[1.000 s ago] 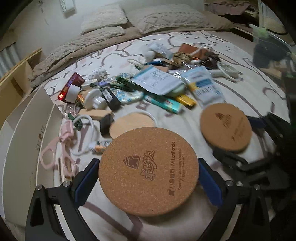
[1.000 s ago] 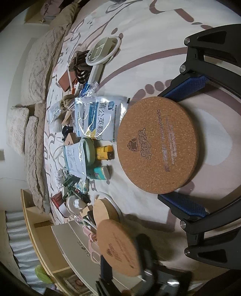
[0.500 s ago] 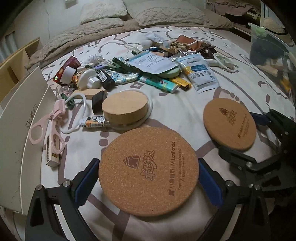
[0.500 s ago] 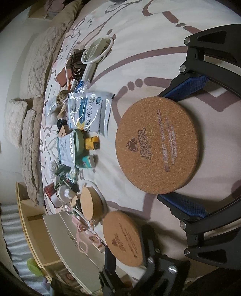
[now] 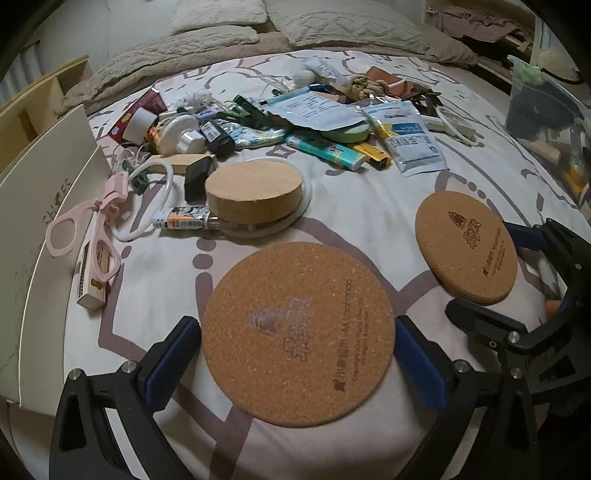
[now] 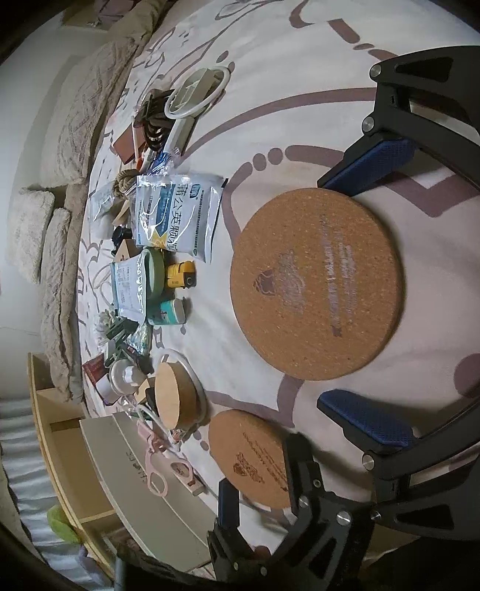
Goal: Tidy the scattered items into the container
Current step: 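Lift the cork coaster with the right tool and hold it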
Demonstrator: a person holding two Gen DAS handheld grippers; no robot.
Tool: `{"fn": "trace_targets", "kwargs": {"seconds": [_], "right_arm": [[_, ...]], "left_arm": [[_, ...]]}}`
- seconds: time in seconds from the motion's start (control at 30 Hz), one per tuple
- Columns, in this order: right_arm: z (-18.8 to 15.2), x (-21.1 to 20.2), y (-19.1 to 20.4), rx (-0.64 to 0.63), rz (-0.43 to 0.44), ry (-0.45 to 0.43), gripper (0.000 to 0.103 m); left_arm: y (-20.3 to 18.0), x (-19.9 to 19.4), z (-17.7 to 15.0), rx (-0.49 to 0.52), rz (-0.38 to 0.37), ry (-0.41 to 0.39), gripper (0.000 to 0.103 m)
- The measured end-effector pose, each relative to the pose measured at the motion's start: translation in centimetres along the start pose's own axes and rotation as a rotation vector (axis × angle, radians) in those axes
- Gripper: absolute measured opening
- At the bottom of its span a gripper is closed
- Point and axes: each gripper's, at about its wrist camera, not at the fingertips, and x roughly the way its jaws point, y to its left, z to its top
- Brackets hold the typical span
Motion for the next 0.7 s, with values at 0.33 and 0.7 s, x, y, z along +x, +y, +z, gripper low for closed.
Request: {"fn": "trace_targets", "kwargs": {"seconds": [0.33,0.7], "right_arm": [[0.76,0.89,-0.56,0.01,-0.008,0.007,0.103],[0.35,0.33,0.05,-0.01,-0.047,-0.045,0.1]], "left_arm": [[0.23,-0.02,-0.1,-0.028,-0.031,0.017,0.103],[0.64,0.37,0.0,-0.079,-0.04,0.003,0.103]]}}
